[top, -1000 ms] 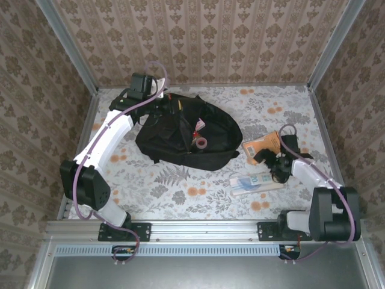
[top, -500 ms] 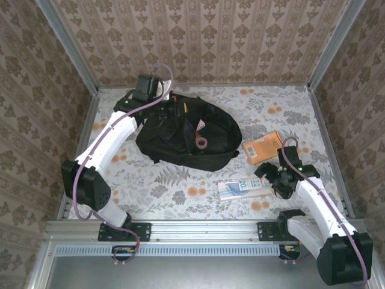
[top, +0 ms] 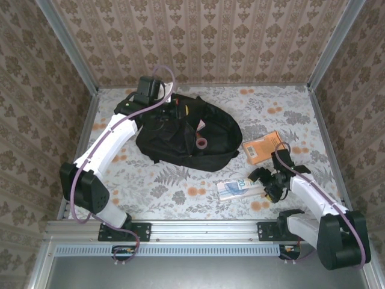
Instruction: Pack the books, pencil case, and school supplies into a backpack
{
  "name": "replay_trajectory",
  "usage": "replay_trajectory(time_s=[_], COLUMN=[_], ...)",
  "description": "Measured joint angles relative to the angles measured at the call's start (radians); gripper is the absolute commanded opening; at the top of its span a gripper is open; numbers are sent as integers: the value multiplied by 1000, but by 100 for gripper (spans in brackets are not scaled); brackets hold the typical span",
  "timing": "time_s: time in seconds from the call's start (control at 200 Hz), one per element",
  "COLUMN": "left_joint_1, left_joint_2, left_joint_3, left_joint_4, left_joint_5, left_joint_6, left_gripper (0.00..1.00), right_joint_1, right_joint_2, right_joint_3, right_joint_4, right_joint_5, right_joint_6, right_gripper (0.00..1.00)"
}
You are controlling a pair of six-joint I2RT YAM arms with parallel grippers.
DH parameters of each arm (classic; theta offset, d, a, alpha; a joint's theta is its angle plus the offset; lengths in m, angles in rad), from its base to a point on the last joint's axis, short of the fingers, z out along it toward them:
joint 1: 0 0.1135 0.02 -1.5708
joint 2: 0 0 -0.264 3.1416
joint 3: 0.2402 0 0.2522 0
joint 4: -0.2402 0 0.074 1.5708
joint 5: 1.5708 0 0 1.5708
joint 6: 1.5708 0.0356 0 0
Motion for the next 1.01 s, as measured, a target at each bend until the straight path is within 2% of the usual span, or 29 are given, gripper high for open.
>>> replay_trajectory(time_s=[0.325,0.495,0.675,0.845,1.005], left_joint_1=[0,0,0,1,5], left_joint_2=[-12,-13,-30,-39,-39], left_joint_3=[-19,-19,-60,-90,-99], left_joint_4=[0,0,12,25,40], left_joint_5=[-6,-7,-6,-6,-1], left_joint_6=[0,0,0,0,0], left_gripper=[0,0,0,0,0], right_joint_1=[72,100,101,101,101], right_joint_2=[310,417,322,108,11], right_joint_3=[190,285,256,121,-21], right_joint_4=[93,286,442,513,528], right_joint_5=[-75,-129,-127,-104,-80], right_joint_6=[37,36,37,46,68], right_gripper=[88,88,88,87,85])
